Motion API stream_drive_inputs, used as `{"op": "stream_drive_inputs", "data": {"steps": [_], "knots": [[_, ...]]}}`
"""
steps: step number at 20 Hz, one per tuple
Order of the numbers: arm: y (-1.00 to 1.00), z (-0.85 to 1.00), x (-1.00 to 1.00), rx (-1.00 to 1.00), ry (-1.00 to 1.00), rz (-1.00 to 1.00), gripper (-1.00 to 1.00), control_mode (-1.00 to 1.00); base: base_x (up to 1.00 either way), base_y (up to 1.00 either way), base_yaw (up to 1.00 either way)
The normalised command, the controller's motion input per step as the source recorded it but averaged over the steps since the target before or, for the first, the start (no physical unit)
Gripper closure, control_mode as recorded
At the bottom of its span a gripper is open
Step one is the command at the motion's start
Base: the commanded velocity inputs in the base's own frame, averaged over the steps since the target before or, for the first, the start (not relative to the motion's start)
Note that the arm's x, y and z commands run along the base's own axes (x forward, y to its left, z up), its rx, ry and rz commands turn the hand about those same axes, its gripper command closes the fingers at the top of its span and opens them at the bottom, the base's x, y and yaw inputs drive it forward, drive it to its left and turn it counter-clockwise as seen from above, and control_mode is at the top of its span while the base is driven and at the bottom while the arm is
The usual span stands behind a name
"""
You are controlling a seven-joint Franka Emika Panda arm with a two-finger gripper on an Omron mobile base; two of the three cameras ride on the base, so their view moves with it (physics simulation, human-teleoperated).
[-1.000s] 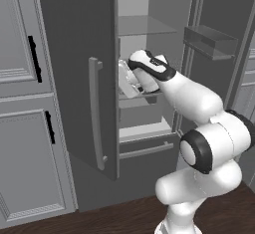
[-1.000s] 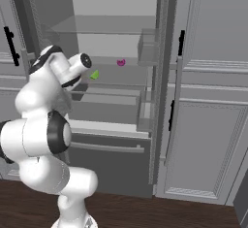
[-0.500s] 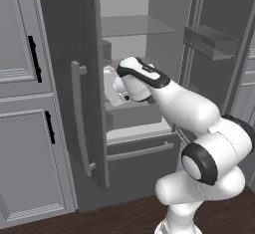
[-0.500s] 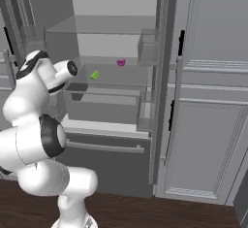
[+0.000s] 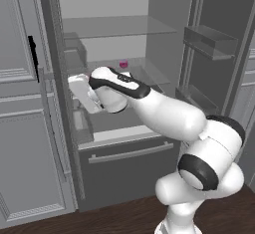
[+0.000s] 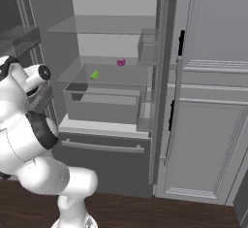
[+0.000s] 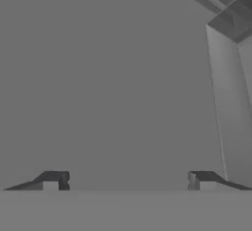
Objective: Grab a lemon wedge from the fridge and one ice cube from the ice bowl, and put them in the glass of lemonade.
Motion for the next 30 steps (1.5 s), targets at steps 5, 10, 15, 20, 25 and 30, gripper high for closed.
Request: {"op": "stream_drive_inputs", "data": {"steps": [5, 10, 15, 20, 25, 30], "knots": [[0.72, 0.12, 0.0, -0.04, 0.05, 0.0, -1.0, -1.0, 0.0, 0.0, 0.0], [-0.12, 0.17, -0.22, -0.03, 0.01, -0.01, -1.0, -1.0, 0.0, 0.0, 0.0], [-0.85, 0.51, -0.8, 0.0, 0.0, -0.06, -1.0, -1.0, 0.0, 0.0, 0.0], [-1.0, 0.45, -0.45, -0.01, 0.13, -0.17, -1.0, -1.0, 0.0, 0.0, 0.0], [-0.93, 0.64, -0.14, -0.1, 0.26, -0.26, -1.0, -1.0, 0.0, 0.0, 0.0], [-0.88, 0.22, 0.04, -0.24, 0.21, -0.49, -1.0, -1.0, 0.0, 0.0, 0.0]]}}
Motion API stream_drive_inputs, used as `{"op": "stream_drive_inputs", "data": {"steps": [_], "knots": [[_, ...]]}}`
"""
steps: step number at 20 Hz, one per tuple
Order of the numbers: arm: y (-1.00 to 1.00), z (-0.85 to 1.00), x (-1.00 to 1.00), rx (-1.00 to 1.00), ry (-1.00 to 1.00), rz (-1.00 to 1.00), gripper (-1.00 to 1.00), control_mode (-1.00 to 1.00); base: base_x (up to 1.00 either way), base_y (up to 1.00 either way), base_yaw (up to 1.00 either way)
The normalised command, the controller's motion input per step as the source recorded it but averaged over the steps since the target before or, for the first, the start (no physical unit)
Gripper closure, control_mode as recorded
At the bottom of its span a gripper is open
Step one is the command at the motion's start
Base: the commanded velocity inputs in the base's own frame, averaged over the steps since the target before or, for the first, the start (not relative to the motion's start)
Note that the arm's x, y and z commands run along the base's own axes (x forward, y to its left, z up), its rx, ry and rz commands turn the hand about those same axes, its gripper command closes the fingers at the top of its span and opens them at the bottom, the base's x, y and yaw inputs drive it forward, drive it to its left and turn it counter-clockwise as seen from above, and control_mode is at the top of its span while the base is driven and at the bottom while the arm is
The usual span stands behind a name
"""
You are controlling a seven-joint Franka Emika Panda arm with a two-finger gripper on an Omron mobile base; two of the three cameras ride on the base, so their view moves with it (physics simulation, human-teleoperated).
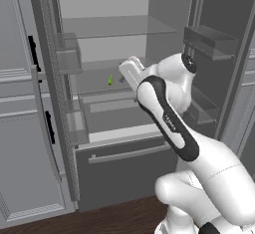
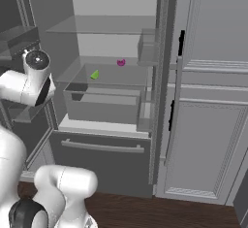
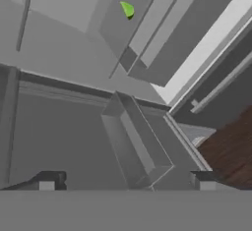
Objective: Grab a lemon wedge from the fridge and one ice cube from the ice bowl, and put them in the glass of lemonade.
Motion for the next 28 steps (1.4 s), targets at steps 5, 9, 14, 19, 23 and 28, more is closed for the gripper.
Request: {"op": "stream_drive_inputs", "data": {"steps": [5, 9, 14, 19, 23, 28], "knots": [[-0.97, 0.01, 0.16, -0.39, 0.24, -0.55, -1.0, -1.0, 0.0, 0.0, 0.0], [-0.94, 0.0, 0.12, -0.49, 0.3, -0.42, -1.0, -1.0, 0.0, 0.0, 0.0], [-0.6, 0.06, -0.49, -0.38, 0.24, 0.2, -1.0, -1.0, 0.0, 0.0, 0.0], [-0.28, -0.09, -0.93, -0.02, -0.02, 0.44, -1.0, -1.0, 0.0, 0.0, 0.0], [-0.09, -0.68, -0.45, 0.12, 0.01, 0.47, -1.0, -1.0, 0.0, 0.0, 0.0], [-0.01, -0.18, -0.58, 0.01, 0.0, 0.3, -1.0, -1.0, 0.0, 0.0, 0.0]]}}
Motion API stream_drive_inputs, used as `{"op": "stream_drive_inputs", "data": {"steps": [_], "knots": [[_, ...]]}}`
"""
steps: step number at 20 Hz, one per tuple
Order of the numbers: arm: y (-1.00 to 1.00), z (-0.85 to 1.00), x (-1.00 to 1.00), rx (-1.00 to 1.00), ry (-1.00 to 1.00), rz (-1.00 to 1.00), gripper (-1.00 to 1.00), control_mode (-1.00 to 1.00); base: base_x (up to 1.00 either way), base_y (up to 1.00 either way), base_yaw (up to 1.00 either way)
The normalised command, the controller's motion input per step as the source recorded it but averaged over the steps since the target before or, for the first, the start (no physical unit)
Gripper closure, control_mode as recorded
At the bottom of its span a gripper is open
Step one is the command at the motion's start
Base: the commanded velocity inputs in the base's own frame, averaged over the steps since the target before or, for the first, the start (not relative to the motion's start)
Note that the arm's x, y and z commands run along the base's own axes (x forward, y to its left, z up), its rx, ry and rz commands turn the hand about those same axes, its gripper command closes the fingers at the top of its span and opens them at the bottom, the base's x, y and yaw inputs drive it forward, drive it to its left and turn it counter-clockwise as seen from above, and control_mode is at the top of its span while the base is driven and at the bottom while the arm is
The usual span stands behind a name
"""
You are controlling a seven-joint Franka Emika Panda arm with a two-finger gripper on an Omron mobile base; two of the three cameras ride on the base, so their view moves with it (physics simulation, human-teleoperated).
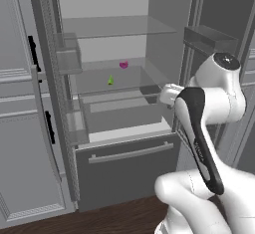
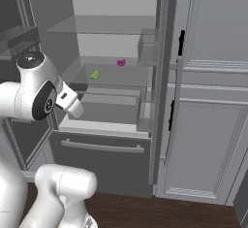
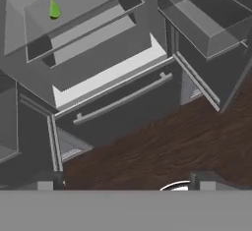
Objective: Grab a lemon wedge from the fridge and one ice cube from the ice bowl, and put them in the glass of lemonade.
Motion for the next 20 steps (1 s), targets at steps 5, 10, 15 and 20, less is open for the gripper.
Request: {"op": "stream_drive_inputs", "data": {"steps": [5, 10, 15, 20], "knots": [[0.0, 0.47, -0.68, -0.08, -0.02, 0.02, -1.0, -1.0, 0.0, 0.0, 0.0], [-0.02, -0.06, -0.04, 0.0, -0.04, 0.01, -1.0, -1.0, 0.0, 0.0, 0.0], [-0.01, -0.02, -0.09, 0.0, -0.21, 0.04, -1.0, -1.0, 0.0, 0.0, 0.0], [-0.01, 0.0, 0.0, 0.0, -0.16, 0.01, -1.0, -1.0, 0.0, 0.0, 0.0]]}}
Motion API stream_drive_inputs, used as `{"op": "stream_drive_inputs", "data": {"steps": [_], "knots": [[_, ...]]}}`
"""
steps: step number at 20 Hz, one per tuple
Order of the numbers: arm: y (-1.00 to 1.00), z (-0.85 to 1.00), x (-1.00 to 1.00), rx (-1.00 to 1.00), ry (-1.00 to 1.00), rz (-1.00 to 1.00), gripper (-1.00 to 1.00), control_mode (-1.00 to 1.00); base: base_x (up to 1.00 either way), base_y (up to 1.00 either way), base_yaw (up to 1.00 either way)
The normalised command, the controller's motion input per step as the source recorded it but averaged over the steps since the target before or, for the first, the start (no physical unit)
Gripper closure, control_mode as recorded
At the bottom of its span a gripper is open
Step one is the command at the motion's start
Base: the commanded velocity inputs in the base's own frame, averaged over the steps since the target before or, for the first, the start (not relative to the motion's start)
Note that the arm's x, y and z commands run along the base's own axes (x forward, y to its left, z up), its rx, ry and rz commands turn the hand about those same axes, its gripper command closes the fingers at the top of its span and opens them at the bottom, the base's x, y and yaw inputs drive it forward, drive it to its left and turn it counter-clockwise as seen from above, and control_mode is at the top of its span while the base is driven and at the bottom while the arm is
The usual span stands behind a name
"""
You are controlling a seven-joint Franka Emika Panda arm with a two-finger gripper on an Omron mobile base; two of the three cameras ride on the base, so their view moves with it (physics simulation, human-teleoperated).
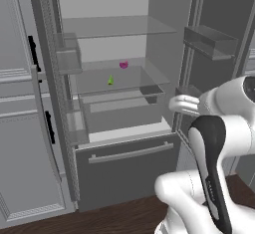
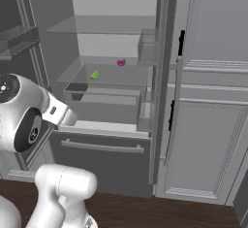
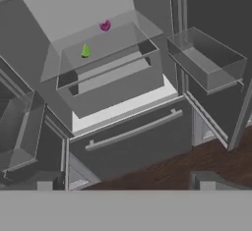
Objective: Grab a lemon wedge from the fridge and one ice cube from the ice bowl, and put them in the glass of lemonade.
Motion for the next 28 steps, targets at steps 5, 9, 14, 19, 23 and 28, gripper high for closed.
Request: {"op": "stream_drive_inputs", "data": {"steps": [5, 9, 14, 19, 23, 28], "knots": [[0.0, 0.0, 0.0, 0.0, -0.11, 0.04, -1.0, -1.0, 0.0, 0.0, 0.0], [0.0, 0.0, 0.0, 0.0, -0.01, 0.02, -1.0, 1.0, 0.08, 0.0, 0.04], [0.0, 0.0, 0.0, 0.0, 0.0, 0.0, -1.0, 1.0, 0.79, 0.0, 0.0], [0.0, 0.0, 0.0, 0.0, 0.0, 0.0, -1.0, 1.0, 0.87, 0.0, 0.0], [0.0, 0.0, 0.0, 0.0, 0.0, 0.0, -1.0, 1.0, 0.57, 0.04, 0.0], [0.0, 0.0, 0.0, 0.0, 0.0, 0.0, -1.0, 1.0, 0.61, 0.07, 0.0]]}}
